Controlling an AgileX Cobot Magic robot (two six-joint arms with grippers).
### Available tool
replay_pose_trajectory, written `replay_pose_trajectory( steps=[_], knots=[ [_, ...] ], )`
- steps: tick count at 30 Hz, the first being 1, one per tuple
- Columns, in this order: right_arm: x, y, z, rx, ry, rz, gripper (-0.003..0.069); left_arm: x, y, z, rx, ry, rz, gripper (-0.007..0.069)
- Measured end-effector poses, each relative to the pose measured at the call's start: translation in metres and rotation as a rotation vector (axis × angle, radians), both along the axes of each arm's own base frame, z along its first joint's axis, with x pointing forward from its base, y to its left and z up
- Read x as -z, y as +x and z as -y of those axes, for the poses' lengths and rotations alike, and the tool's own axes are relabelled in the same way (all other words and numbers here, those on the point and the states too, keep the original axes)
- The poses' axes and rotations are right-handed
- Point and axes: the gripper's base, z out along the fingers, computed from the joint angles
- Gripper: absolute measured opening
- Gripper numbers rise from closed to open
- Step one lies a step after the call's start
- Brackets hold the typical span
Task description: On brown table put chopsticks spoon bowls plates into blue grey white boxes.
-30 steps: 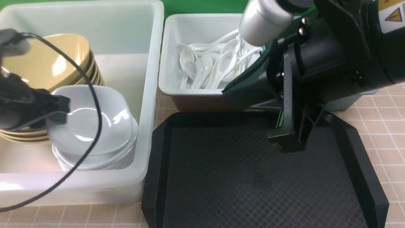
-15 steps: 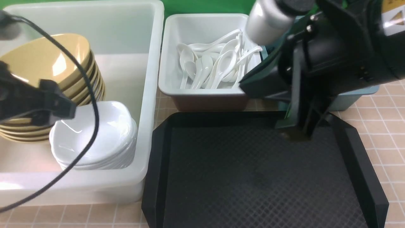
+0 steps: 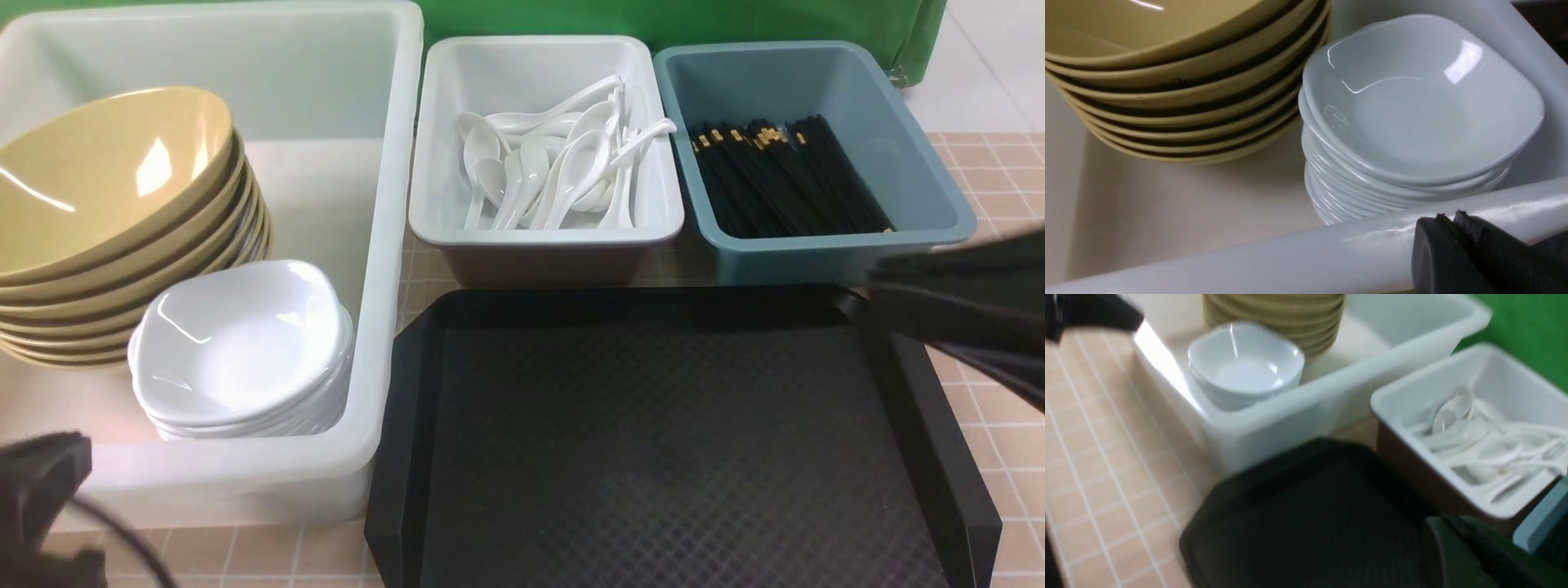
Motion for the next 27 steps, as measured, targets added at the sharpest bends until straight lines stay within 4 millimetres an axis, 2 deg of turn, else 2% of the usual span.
replay_pose_trajectory(
  steps=[3,7,27],
  knots=[
    [0.017,-0.006,0.007,0.013,0.069,0.039,0.0048,0.011,-0.011,-0.001,-0.013,0.009,0.091,-0.0008],
    [0.028,-0.006,0.007,0.021,0.127,0.085,0.0048,0.016,-0.02,0.0,-0.02,0.01,0.16,-0.0011],
    [0.035,-0.006,0.008,0.023,0.115,0.066,0.0055,0.028,-0.021,0.0,-0.022,0.007,0.155,-0.0011]
  ],
)
